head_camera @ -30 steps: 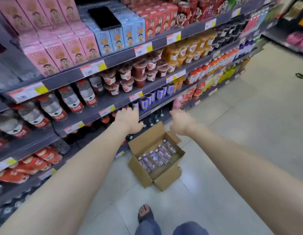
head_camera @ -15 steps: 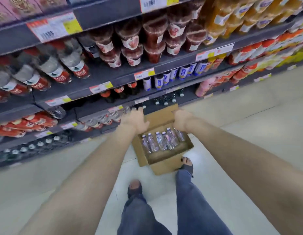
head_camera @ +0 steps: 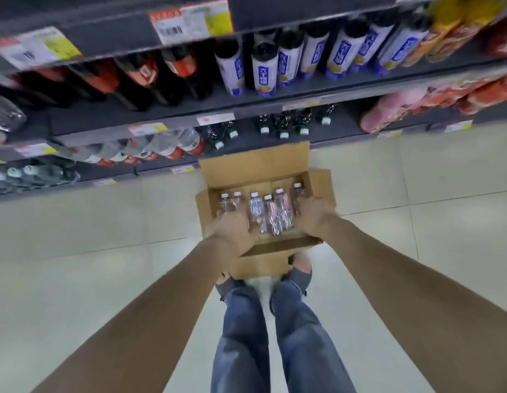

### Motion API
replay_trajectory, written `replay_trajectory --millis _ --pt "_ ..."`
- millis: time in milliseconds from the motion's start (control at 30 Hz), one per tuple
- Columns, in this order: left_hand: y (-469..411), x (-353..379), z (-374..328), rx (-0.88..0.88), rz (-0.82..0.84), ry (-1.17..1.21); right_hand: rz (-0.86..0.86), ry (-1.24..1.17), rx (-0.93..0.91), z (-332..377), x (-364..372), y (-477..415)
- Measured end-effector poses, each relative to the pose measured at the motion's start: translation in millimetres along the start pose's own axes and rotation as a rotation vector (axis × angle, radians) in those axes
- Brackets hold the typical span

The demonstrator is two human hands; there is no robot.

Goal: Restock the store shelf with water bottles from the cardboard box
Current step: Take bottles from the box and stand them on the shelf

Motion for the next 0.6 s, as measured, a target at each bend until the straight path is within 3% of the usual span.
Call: replay_trajectory --millis 300,600 --pt "-181 158 32 -0.019 0.025 -0.098 -0.057 -0.152 0.108 -58 104 -183" --pt "-316 246 39 0.002 -0.038 -0.148 -0.077 -0.171 0.061 -62 165 -321"
Point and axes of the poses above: each hand's wrist, its own y-axis away from the middle knuckle, its own x-axis out of the palm, z = x × y, the point moved 9 cm from there along -y, towards the middle knuckle, and after that the axes turned 5 degrees about x, right-handed, at the moved point
